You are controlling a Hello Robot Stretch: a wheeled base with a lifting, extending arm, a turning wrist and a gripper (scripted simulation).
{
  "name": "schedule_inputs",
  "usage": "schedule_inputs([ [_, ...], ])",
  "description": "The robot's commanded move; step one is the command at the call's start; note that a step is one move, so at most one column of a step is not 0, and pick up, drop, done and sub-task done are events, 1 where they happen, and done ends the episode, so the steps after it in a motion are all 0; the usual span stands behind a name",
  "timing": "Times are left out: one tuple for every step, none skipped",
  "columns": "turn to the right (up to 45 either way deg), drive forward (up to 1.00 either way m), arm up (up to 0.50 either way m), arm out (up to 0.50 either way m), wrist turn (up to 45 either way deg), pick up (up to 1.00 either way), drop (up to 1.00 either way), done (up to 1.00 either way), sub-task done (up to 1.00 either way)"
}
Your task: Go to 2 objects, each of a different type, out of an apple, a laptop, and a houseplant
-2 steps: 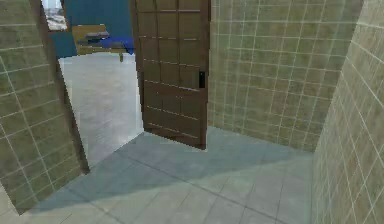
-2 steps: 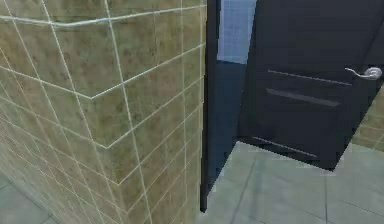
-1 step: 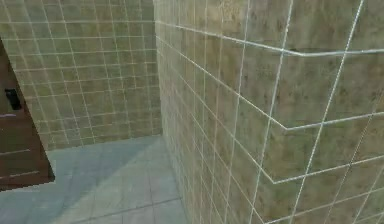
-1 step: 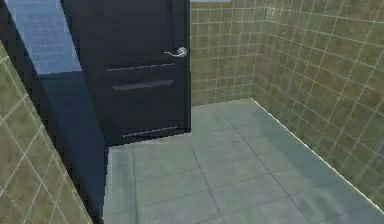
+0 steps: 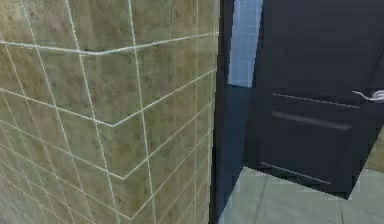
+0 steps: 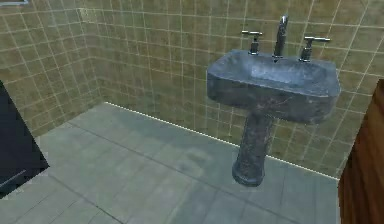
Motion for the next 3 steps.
schedule_inputs([
  [39.0,0.00,0.00,0.00,0.0,0.00,0.00,0.00,0.00],
  [0.0,1.00,0.00,0.00,0.0,0.00,0.00,0.00,0.00],
  [0.0,0.15,0.00,0.00,0.0,0.00,0.00,0.00,0.00],
])
